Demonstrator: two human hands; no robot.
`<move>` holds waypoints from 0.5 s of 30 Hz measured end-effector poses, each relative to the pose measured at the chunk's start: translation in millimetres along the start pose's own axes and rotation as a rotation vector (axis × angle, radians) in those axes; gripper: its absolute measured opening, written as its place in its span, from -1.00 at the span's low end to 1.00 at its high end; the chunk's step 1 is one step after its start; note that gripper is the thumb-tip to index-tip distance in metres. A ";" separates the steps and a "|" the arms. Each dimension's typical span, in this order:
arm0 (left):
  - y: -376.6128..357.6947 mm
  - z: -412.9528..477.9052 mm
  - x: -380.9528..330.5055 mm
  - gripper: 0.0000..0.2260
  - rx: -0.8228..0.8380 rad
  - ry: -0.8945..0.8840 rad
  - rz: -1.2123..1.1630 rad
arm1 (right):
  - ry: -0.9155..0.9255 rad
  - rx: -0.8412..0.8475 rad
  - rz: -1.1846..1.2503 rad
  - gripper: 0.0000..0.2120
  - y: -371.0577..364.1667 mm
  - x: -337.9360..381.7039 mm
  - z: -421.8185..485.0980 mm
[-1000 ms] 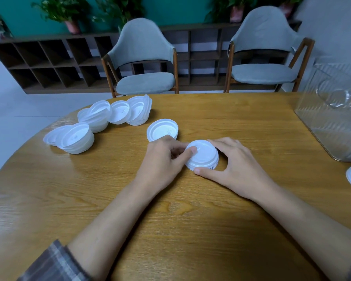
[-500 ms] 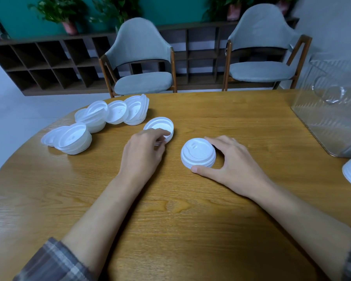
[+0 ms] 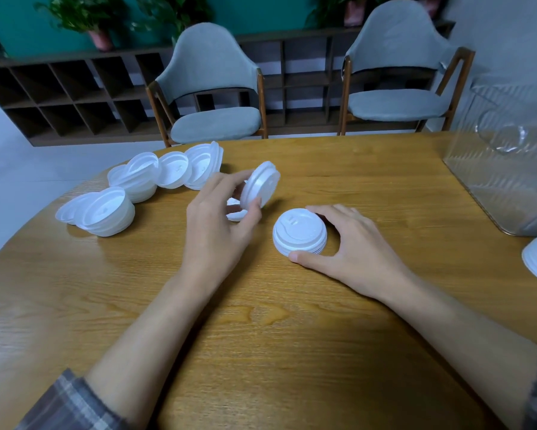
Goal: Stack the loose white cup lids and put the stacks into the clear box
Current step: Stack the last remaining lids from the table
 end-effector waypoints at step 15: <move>-28.1 -21.2 16.0 -0.78 0.300 0.449 -0.158 | -0.041 0.015 0.000 -0.14 1.6 2.0 -0.7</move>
Point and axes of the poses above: each hand's wrist, its own z-axis towards the middle knuckle, its own y-axis out of the back of the hand, x = y × z, the point moved 6 cm from there along z, towards the middle knuckle, and after that the axes turned 13 degrees about -x, right-handed, at the moved point
